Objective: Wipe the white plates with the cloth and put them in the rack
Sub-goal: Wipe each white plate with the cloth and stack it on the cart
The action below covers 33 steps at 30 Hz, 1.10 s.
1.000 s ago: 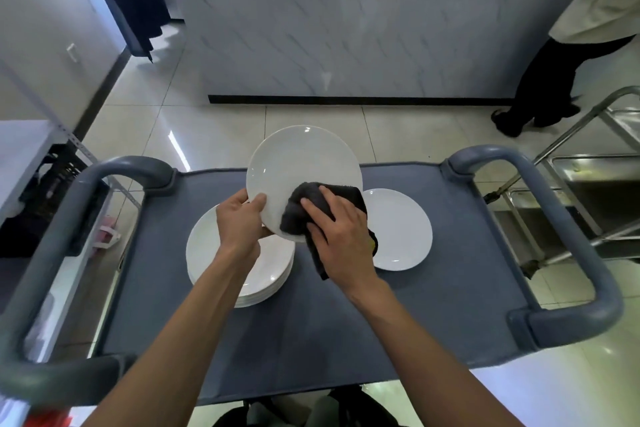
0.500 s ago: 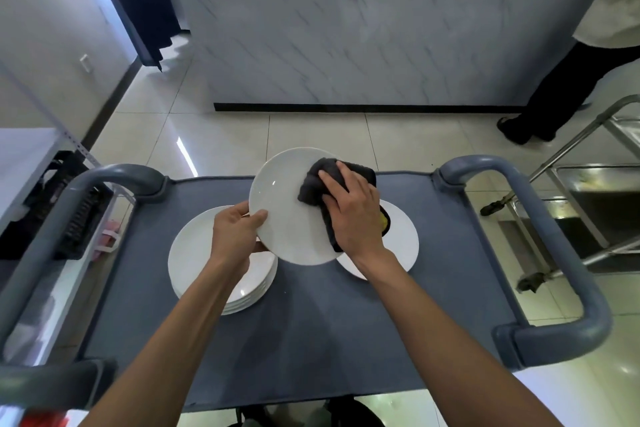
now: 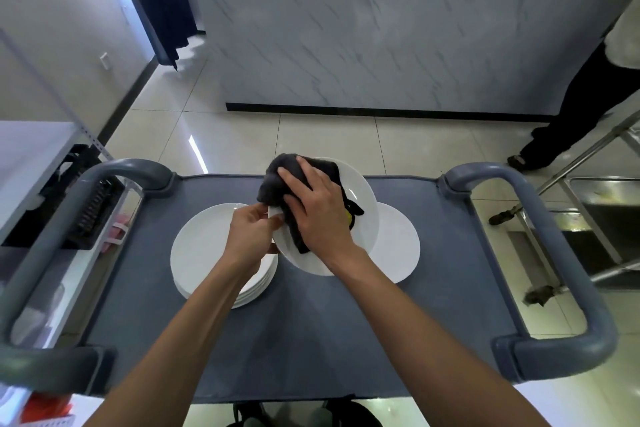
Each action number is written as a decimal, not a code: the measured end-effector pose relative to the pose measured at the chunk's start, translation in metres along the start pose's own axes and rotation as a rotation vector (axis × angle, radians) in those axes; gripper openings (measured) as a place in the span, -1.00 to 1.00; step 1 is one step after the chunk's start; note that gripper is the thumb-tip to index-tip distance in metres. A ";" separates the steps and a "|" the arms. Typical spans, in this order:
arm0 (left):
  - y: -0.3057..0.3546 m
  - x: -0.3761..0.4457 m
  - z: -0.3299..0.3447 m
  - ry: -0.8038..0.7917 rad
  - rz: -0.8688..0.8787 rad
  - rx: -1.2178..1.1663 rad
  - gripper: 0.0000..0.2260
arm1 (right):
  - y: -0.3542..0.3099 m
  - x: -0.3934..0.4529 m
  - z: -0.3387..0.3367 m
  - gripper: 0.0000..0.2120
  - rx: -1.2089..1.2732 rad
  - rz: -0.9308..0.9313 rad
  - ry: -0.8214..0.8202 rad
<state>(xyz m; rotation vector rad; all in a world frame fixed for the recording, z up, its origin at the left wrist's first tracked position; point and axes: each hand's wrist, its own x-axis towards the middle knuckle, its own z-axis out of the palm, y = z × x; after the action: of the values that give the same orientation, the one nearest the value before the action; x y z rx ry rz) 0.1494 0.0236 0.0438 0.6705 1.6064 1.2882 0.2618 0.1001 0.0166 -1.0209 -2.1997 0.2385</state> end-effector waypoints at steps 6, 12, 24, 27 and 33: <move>-0.002 -0.003 0.002 -0.003 0.016 -0.017 -0.78 | 0.006 0.008 -0.001 -0.60 -0.019 -0.012 0.016; -0.006 -0.007 0.004 0.046 0.038 -0.067 -0.80 | 0.030 0.022 -0.017 -0.60 -0.078 0.107 0.053; 0.001 -0.007 0.023 0.242 0.038 -0.223 -0.73 | 0.054 -0.022 -0.031 -0.59 -0.091 0.202 -0.039; 0.001 -0.007 0.031 0.269 0.039 -0.234 -0.78 | 0.048 -0.042 -0.028 -0.57 -0.044 0.180 -0.043; -0.002 -0.009 0.042 0.296 0.033 -0.232 -0.82 | 0.028 -0.072 -0.023 -0.59 0.027 0.099 -0.047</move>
<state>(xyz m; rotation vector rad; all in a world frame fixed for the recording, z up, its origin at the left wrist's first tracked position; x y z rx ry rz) 0.1909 0.0336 0.0439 0.3769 1.6480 1.6269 0.3269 0.0635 -0.0151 -1.1213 -2.1844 0.3392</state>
